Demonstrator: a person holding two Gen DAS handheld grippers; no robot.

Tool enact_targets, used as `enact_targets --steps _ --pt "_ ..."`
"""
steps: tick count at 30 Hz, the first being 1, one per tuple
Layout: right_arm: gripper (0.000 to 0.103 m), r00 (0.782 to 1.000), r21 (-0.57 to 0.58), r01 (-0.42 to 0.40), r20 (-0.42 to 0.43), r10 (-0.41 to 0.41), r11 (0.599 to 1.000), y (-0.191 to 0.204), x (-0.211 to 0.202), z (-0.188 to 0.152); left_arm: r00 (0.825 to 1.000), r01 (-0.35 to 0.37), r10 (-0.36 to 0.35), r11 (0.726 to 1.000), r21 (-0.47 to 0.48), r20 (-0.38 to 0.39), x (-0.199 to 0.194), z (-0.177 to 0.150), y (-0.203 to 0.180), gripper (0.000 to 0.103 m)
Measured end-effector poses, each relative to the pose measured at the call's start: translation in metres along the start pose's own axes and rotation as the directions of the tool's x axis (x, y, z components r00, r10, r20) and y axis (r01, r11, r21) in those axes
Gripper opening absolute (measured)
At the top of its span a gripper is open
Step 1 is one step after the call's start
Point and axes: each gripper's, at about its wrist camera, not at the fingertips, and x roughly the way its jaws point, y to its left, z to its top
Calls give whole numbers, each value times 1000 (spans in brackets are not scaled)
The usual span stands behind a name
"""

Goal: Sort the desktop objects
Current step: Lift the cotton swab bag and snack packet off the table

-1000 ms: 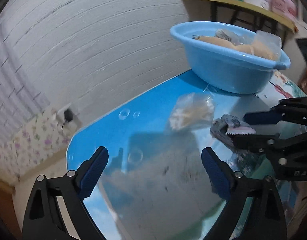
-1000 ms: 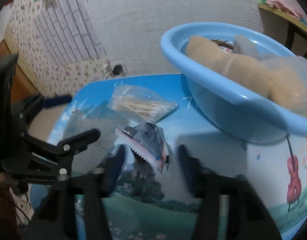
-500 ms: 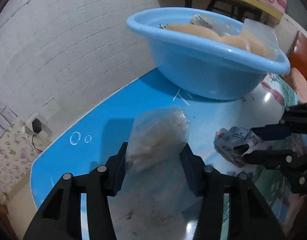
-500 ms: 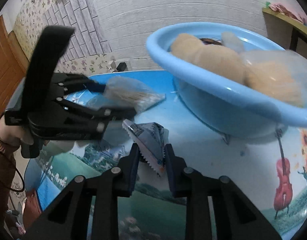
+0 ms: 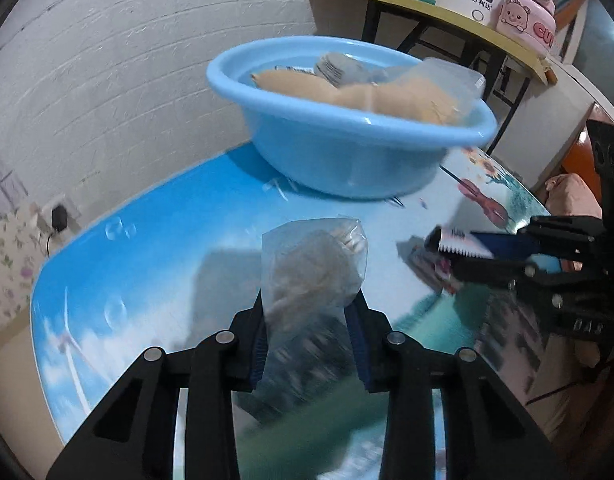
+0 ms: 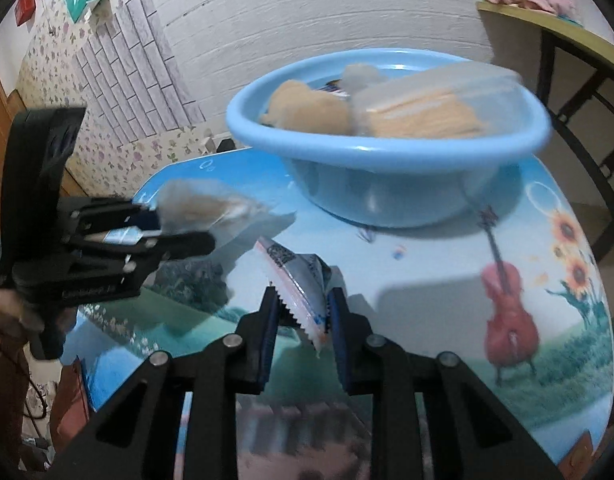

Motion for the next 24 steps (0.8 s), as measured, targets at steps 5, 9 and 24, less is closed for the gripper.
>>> enact_targets --steps 5,9,24 --pt "24 1000 28 -1 17 0 1000 -11 -11 -6 1000 -8 8 996 -85 -7 5 -16 -9 34" --pt "24 999 23 10 50 -11 1000 -19 -21 -5 999 -5 9 990 -141 31 -9 -28 -28 35" --pt "56 999 -9 23 33 -23 1000 -18 -26 -14 991 -137 136 977 -165 -17 -8 -51 -41 39"
